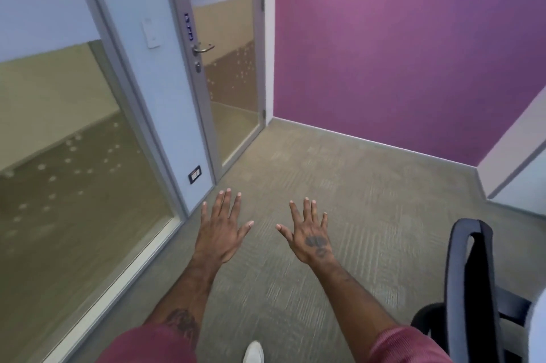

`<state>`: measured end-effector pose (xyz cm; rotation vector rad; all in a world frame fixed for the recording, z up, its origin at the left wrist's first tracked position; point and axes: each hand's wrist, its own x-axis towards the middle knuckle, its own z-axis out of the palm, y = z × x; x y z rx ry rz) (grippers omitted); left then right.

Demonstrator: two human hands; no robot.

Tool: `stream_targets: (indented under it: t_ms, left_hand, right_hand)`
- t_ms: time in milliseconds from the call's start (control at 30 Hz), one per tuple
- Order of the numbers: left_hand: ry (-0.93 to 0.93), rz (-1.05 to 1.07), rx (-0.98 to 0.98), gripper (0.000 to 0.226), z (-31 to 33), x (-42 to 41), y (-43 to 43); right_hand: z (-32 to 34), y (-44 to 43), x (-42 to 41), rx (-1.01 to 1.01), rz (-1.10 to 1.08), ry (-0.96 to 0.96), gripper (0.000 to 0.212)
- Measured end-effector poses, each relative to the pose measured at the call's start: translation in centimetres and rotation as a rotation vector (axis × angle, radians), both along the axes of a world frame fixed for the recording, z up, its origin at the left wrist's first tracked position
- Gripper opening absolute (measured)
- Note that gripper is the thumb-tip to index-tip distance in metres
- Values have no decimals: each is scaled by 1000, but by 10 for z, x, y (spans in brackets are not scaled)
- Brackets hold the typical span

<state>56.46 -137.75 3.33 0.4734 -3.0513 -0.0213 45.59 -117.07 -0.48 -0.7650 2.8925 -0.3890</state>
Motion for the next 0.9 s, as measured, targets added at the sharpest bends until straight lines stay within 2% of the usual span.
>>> stream_targets:
  t_ms: [167, 400, 733, 900]
  left_hand:
    - [-10, -125, -15, 79, 14, -106, -38]
    - [-25, -284, -25, 79, 15, -245, -35]
    - [-38, -471, -43, 81, 4, -465, 55]
    - [-3, -550, -39, 82, 14, -569, 127]
  right_hand:
    - [10, -17, -79, -15, -136, 15, 87]
    - [14, 1, -180, -3, -313, 7, 85]
    - [1, 82, -361, 11, -489, 14, 91]
    - [8, 148, -446, 40, -560, 24, 85]
